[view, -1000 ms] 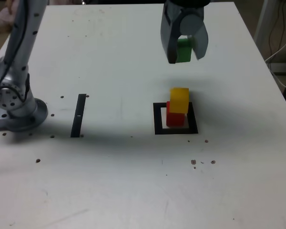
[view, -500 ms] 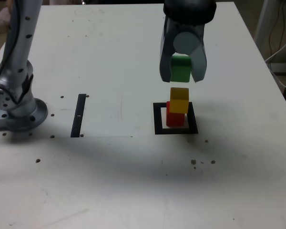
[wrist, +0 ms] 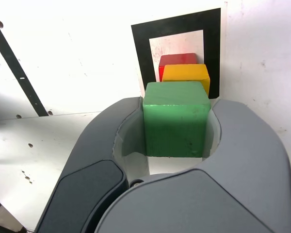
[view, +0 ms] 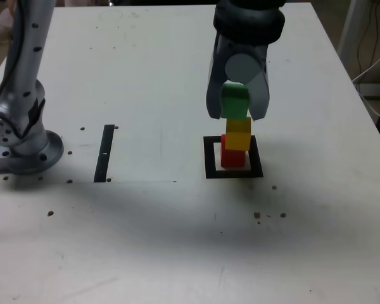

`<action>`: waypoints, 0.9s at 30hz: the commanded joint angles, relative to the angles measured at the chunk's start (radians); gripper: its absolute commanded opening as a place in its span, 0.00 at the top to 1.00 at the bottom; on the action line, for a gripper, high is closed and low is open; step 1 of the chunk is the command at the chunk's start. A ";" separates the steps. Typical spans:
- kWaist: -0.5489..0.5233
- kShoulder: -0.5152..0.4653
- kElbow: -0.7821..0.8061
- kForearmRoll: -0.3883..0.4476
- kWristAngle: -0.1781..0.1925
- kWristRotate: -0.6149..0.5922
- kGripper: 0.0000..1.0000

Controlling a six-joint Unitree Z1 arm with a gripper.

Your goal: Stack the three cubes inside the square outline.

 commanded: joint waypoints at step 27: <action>0.004 -0.001 0.046 -0.029 -0.008 0.006 0.02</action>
